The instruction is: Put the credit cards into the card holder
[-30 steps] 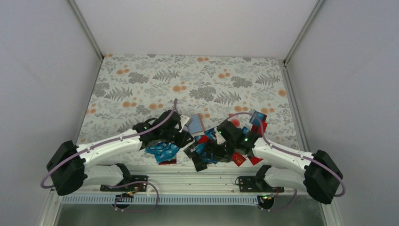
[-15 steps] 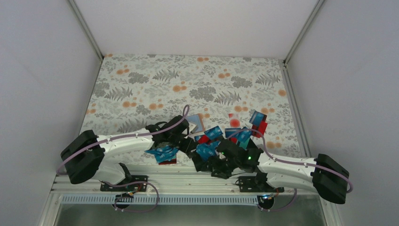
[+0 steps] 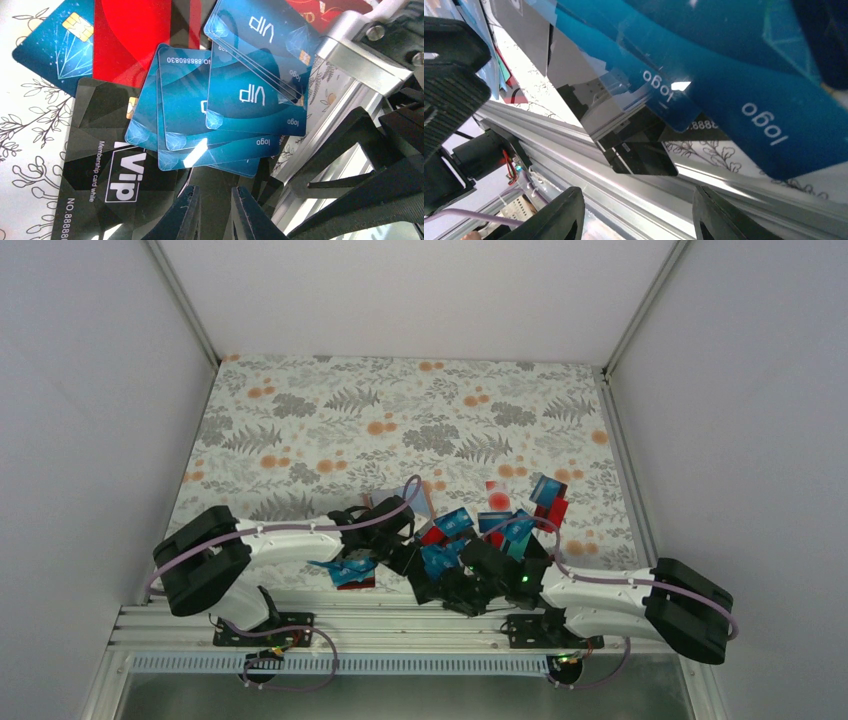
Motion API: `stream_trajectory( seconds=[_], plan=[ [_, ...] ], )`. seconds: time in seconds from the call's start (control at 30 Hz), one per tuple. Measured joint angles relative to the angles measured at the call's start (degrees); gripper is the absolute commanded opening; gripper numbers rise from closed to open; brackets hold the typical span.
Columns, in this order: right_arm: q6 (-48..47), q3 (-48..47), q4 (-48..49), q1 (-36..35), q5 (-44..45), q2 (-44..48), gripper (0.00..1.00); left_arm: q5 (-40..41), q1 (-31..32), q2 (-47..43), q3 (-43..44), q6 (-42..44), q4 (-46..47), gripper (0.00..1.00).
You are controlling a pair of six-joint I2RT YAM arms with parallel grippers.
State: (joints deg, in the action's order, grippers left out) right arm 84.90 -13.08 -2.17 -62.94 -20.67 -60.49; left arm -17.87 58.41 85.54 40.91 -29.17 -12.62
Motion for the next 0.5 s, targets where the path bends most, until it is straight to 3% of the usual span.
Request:
stream_trajectory(
  seconds=[0.5],
  plan=[
    [-0.3, 3.2, 9.7, 0.0, 1.7, -4.7, 0.48, -0.7, 0.4, 2.2, -4.1, -1.1, 2.6, 0.13]
  ],
)
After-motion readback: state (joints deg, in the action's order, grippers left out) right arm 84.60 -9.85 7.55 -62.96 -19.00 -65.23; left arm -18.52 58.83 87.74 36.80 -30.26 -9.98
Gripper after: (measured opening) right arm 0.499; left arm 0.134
